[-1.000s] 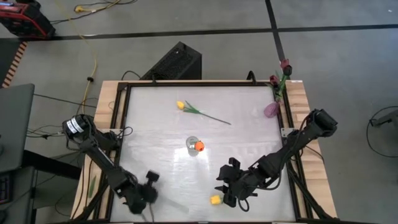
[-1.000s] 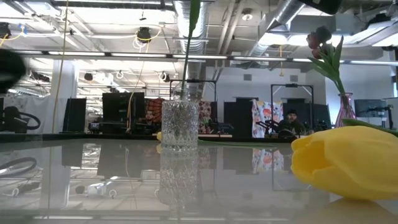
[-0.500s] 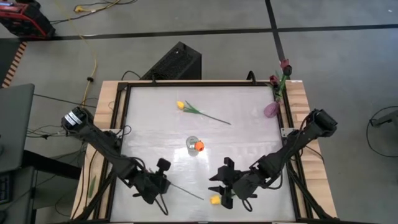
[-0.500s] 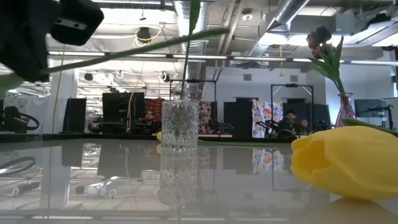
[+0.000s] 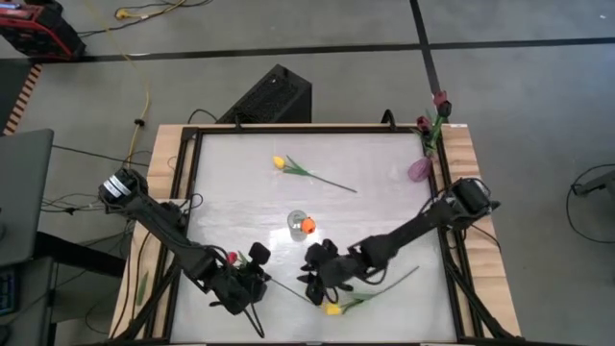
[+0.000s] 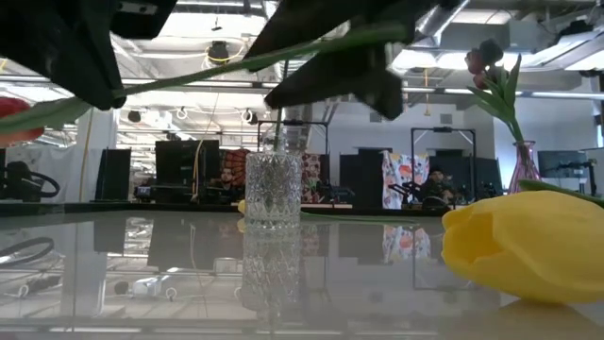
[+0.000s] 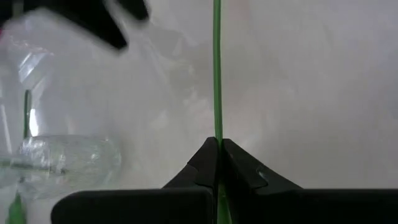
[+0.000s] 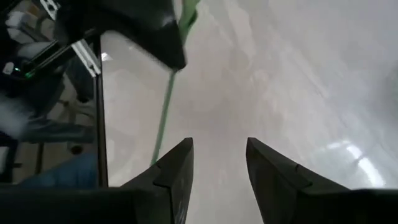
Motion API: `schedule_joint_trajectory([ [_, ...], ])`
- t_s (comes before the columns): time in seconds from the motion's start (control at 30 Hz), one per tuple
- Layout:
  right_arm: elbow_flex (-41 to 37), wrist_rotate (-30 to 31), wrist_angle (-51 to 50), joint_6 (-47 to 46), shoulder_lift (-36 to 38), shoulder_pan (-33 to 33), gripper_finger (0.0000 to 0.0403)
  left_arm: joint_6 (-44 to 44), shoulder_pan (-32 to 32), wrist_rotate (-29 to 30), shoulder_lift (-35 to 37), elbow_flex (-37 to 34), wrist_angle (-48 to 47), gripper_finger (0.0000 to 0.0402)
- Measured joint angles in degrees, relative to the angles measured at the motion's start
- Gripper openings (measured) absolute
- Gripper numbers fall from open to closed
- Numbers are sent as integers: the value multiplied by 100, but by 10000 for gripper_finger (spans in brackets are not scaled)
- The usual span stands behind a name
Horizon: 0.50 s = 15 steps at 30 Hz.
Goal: Sort flowers into vase by color
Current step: Put the orange flower into the transparent vase
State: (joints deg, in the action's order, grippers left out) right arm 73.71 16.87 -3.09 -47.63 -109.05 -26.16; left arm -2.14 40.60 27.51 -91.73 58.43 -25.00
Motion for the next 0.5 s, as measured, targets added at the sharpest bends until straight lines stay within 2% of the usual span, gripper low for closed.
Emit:
schedule_joint_trajectory([
  [0.2,-2,-866,802,154,-329,242,173,-127,-35,41,-341,534,-597,0],
  [0.3,3,-953,1110,156,-372,234,173,-162,-89,97,-408,597,-630,0],
  [0.5,4,-923,957,161,-394,218,173,-217,-151,154,-408,602,-495,0],
])
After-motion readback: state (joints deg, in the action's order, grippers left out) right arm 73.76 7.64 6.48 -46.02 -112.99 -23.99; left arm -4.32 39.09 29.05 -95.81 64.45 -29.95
